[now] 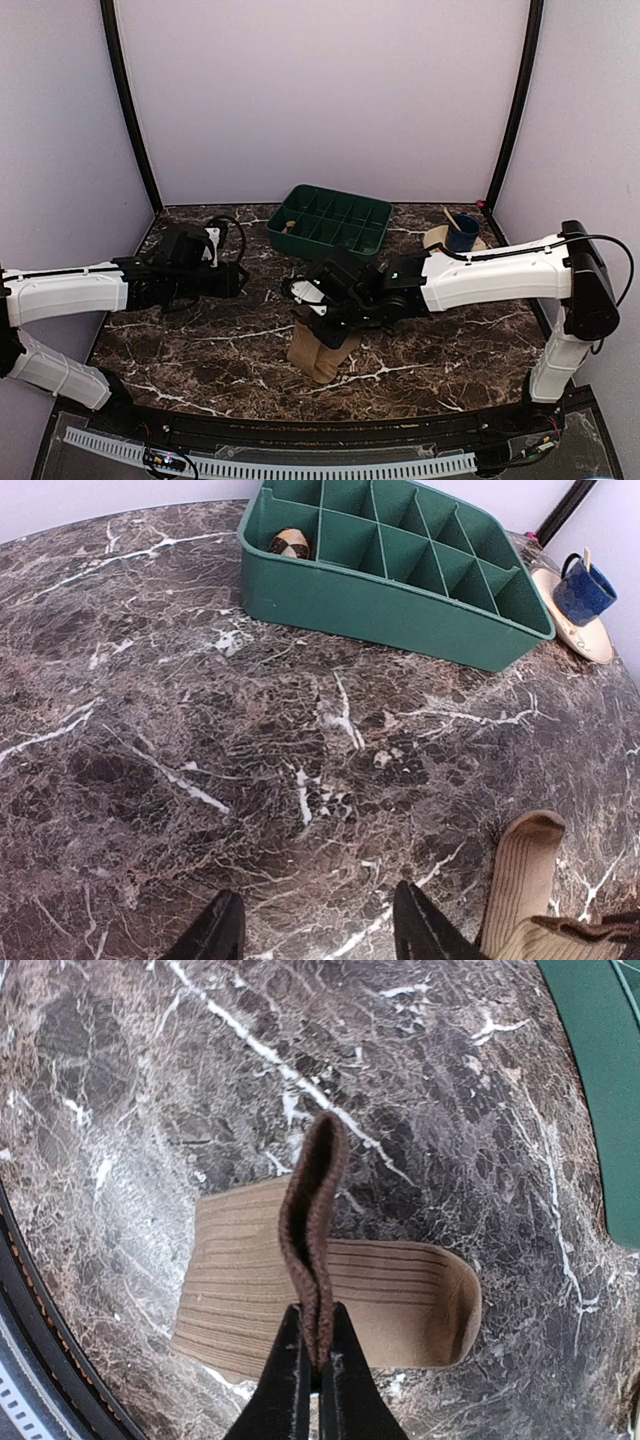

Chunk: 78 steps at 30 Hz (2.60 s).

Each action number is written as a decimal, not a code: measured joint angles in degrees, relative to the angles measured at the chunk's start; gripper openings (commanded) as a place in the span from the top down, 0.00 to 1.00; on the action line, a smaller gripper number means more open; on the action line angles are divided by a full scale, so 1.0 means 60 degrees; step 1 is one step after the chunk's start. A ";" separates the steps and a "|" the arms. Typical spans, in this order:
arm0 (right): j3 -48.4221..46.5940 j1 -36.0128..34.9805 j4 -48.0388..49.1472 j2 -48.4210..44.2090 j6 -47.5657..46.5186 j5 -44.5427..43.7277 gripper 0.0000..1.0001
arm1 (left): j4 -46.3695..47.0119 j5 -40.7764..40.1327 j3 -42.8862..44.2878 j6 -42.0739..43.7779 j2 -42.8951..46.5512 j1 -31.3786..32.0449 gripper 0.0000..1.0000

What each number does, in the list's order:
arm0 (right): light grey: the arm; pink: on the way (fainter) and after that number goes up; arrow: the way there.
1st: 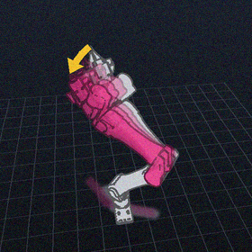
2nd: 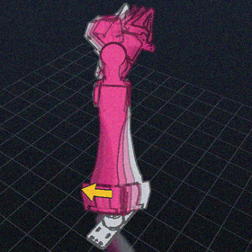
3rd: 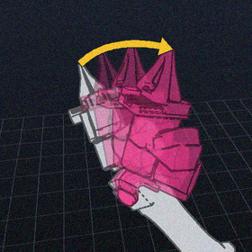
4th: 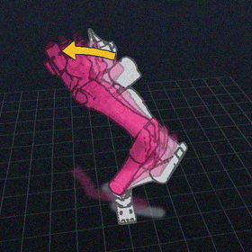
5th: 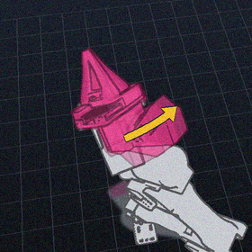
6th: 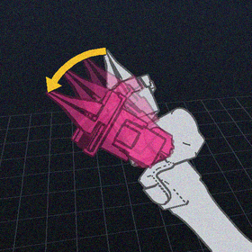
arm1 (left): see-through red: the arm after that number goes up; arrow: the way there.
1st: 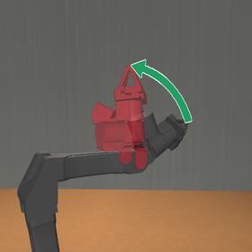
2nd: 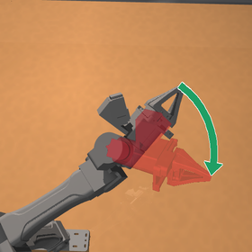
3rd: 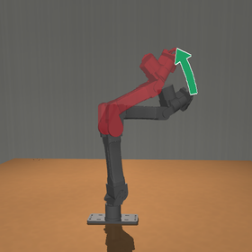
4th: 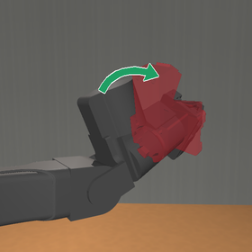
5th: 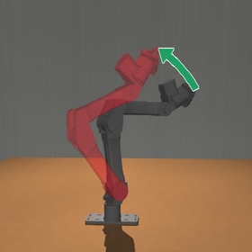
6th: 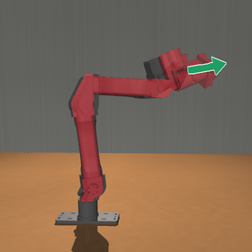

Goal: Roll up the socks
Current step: Fold the sock at the center of the board.

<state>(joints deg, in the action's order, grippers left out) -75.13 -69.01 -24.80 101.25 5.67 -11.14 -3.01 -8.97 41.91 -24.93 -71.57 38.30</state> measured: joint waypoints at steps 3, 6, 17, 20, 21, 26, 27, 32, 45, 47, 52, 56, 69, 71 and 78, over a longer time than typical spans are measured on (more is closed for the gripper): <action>0.0288 0.0208 0.0160 -0.0193 0.0066 0.0004 1.00 | 0.0098 -0.0004 0.0000 0.0127 0.0000 0.0237 0.47; 0.0492 0.0390 0.0273 -0.0364 0.0076 0.0004 1.00 | 0.0219 -0.0022 0.0000 0.0284 0.0000 0.0616 0.47; 0.0929 0.0925 0.0477 -0.0433 0.0073 0.0007 1.00 | 0.0437 -0.0011 0.0007 0.0772 -0.0594 0.1963 0.49; 0.1129 0.1013 0.0517 -0.0433 0.0076 0.0018 1.00 | 0.0517 0.0098 0.0007 0.0954 -0.0652 0.2204 0.50; 0.1191 0.1031 0.0535 -0.0433 0.0084 0.0033 1.00 | 0.0568 0.0168 0.0007 0.1056 -0.0652 0.2302 0.50; 0.1483 0.1096 0.0739 -0.0455 0.0157 0.0117 1.00 | 0.0841 0.0510 0.0007 0.1413 -0.0754 0.2685 0.51; 0.1577 0.1107 0.0798 -0.0484 0.0178 0.0138 1.00 | 0.0874 0.0608 0.0011 0.1486 -0.0812 0.2750 0.51; 0.1953 0.1231 0.0936 -0.0539 0.0295 0.0178 1.00 | 0.1024 0.0965 0.0015 0.1851 -0.1228 0.3122 0.51; 0.2237 0.1636 0.1424 -0.0539 0.0321 0.0415 1.00 | 0.1217 0.1421 0.0379 0.2368 -0.2167 0.3708 0.52; 0.2240 0.1676 0.1435 -0.0539 0.0321 0.0444 1.00 | 0.1239 0.1457 0.0477 0.2404 -0.2342 0.3781 0.52; 0.2269 0.1738 0.1530 -0.0539 0.0324 0.0579 1.00 | 0.1239 0.1526 0.0634 0.2481 -0.2761 0.3963 0.52; 0.2419 0.1752 0.1665 -0.0539 0.0328 0.0670 1.00 | 0.1242 0.1534 0.0696 0.2524 -0.3071 0.4062 0.52; 0.2703 0.1763 0.1865 -0.0539 0.0408 0.0863 1.00 | 0.1249 0.1534 0.0984 0.2568 -0.3712 0.4277 0.53; 0.2707 0.1767 0.1894 -0.0539 0.0415 0.0863 1.00 | 0.1260 0.1530 0.1009 0.2586 -0.3785 0.4346 0.53; 0.2714 0.1865 0.1934 -0.0535 0.0430 0.0867 1.00 | 0.1257 0.1519 0.1013 0.2590 -0.3985 0.4477 0.54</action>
<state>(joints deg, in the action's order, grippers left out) -58.85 -57.82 -13.19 98.04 8.25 -5.93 4.54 0.14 47.99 -9.39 -95.48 65.17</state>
